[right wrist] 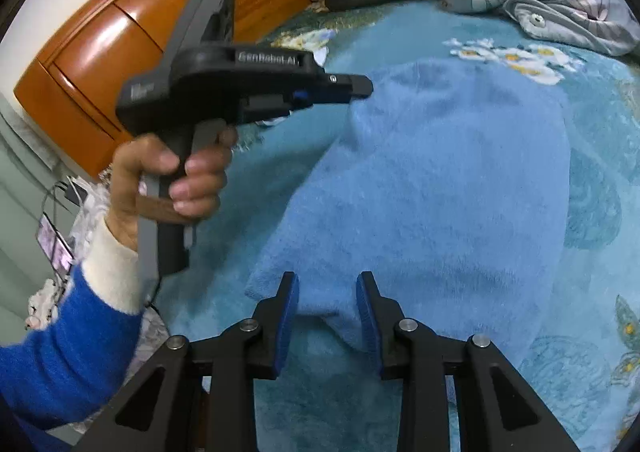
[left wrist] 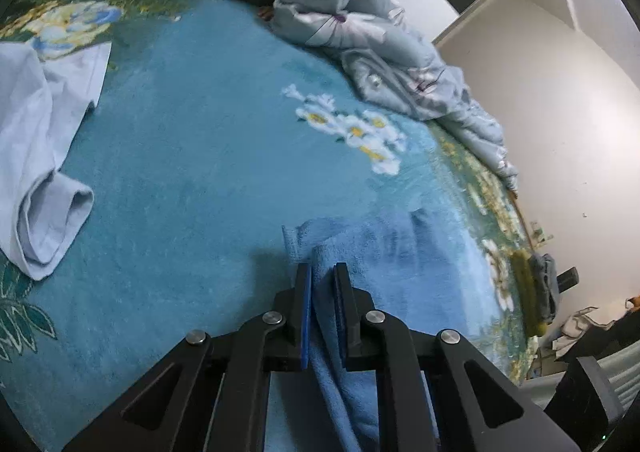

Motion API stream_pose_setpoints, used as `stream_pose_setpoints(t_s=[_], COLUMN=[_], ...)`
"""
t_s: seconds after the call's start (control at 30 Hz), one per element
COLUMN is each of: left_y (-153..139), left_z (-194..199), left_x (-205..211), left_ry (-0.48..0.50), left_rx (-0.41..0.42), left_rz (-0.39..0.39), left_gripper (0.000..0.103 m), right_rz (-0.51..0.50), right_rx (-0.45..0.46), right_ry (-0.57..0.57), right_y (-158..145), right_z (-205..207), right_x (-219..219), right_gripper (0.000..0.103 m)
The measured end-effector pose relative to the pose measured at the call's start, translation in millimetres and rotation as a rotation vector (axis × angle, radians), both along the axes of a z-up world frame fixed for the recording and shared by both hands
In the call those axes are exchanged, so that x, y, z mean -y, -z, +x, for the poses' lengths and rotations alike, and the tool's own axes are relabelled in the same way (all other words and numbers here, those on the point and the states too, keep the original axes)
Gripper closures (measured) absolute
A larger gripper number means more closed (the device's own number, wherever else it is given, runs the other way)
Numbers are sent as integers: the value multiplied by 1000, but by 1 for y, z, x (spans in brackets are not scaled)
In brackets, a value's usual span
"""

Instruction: Fold clothes

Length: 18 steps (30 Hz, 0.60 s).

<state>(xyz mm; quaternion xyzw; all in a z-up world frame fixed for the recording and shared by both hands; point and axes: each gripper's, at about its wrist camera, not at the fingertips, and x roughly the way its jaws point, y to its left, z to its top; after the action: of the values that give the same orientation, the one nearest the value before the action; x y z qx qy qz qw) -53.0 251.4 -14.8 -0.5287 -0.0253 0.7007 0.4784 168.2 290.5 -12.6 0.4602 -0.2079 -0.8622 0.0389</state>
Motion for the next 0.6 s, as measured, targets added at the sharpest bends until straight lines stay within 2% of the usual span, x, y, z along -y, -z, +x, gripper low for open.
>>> stream_pose_setpoints(t_s=[0.07, 0.2, 0.27, 0.3, 0.33, 0.47, 0.53, 0.57, 0.6], left_y=[9, 6, 2, 0, -3, -6, -1, 2, 5], left_z=[-1, 2, 3, 3, 4, 2, 0, 0, -1], left_x=[0, 8, 12, 13, 14, 16, 12, 9, 6], left_ry=[-7, -18, -21, -22, -20, -33, -32, -26, -20], left_rx=[9, 14, 9, 4, -1, -31, -16, -3, 10], left_rz=[-32, -8, 2, 6, 12, 3, -11, -19, -26], left_gripper=[92, 90, 82, 74, 66, 49, 45, 45, 44], right_rz=[-11, -47, -55, -54, -51, -51, -61, -71, -89], right_rx=[10, -3, -29, -43, -60, -118, -124, -123, -113], right_ry=[8, 21, 28, 37, 61, 207, 305, 358, 393], right_y=[7, 6, -1, -5, -8, -15, -10, -7, -2], right_z=[1, 5, 13, 18, 25, 61, 81, 92, 99], right_x=[-1, -6, -10, -13, -18, -45, -64, -74, -81], right_gripper=[70, 70, 69, 69, 69, 69, 60, 49, 43])
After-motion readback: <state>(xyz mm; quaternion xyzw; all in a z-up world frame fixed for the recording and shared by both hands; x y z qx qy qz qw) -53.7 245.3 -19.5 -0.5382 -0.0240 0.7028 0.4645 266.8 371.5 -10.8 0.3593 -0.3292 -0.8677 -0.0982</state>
